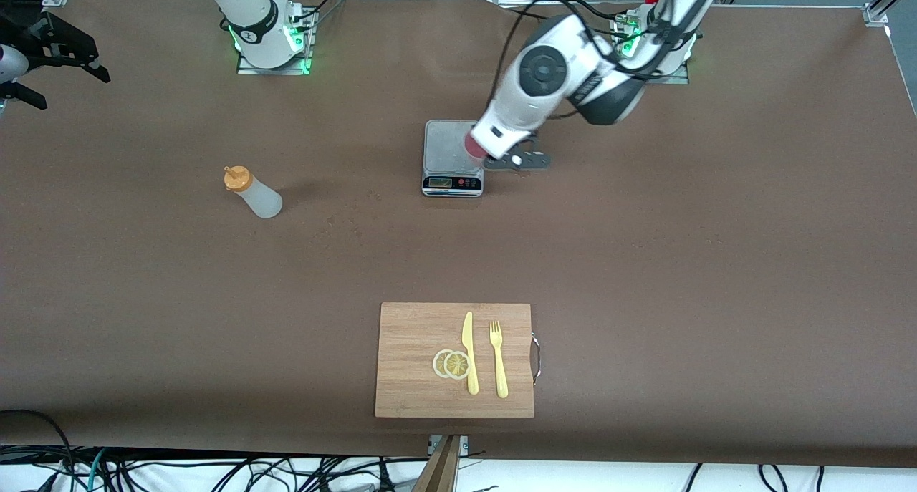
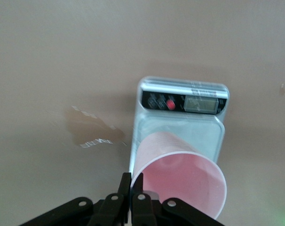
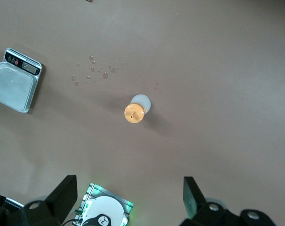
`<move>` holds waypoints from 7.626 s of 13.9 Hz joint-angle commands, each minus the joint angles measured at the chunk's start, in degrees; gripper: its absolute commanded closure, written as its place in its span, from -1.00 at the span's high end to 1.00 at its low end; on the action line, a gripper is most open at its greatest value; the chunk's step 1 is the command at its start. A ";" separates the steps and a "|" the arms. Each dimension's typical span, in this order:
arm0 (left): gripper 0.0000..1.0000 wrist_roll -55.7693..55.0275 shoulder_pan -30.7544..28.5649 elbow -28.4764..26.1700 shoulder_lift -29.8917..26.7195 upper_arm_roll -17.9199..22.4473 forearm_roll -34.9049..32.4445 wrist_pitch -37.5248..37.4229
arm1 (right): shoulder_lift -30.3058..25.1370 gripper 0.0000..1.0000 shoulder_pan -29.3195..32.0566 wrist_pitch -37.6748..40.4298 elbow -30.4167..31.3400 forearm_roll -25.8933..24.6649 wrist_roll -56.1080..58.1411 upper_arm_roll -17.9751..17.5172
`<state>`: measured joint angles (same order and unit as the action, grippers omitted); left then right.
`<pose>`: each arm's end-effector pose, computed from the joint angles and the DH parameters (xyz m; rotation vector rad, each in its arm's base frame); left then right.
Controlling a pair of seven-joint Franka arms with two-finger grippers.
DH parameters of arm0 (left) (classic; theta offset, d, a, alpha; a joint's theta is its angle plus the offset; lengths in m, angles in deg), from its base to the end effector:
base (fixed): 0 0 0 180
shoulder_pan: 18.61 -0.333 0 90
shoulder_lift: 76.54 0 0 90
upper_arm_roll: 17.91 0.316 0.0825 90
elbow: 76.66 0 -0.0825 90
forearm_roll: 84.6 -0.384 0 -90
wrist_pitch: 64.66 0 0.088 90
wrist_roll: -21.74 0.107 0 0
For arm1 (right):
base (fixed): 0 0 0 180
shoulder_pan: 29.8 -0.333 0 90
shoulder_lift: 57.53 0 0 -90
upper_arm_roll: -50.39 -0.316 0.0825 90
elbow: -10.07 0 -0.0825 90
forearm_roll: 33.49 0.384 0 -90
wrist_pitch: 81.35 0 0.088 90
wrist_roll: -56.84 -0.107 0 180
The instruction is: Add sauce to pink cup with both arms
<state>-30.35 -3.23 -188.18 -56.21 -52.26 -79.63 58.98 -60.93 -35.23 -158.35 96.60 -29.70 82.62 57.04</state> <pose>0.3983 -0.4511 0.3233 3.0083 0.1711 -0.3985 0.5112 -0.0049 0.6655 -2.9700 -0.6652 0.1334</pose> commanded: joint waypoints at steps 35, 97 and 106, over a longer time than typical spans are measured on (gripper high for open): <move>1.00 51.65 -11.42 15.46 -20.25 30.92 -4.09 -33.56 | 37.15 1.00 12.99 -8.51 23.76 51.04 121.85 9.70; 1.00 51.74 -11.68 14.84 -19.81 31.19 -1.63 -34.26 | 22.03 -1.00 -56.09 -37.52 23.33 2.37 15.78 8.74; 1.00 51.83 -11.86 14.93 -19.90 31.36 -1.54 -35.14 | 21.51 -1.00 -56.09 -33.39 23.34 -2.65 12.09 5.13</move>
<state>20.69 -14.71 -172.94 -75.51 -21.01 -82.45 24.54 -38.99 -91.34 -193.99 120.95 -31.03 95.87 62.42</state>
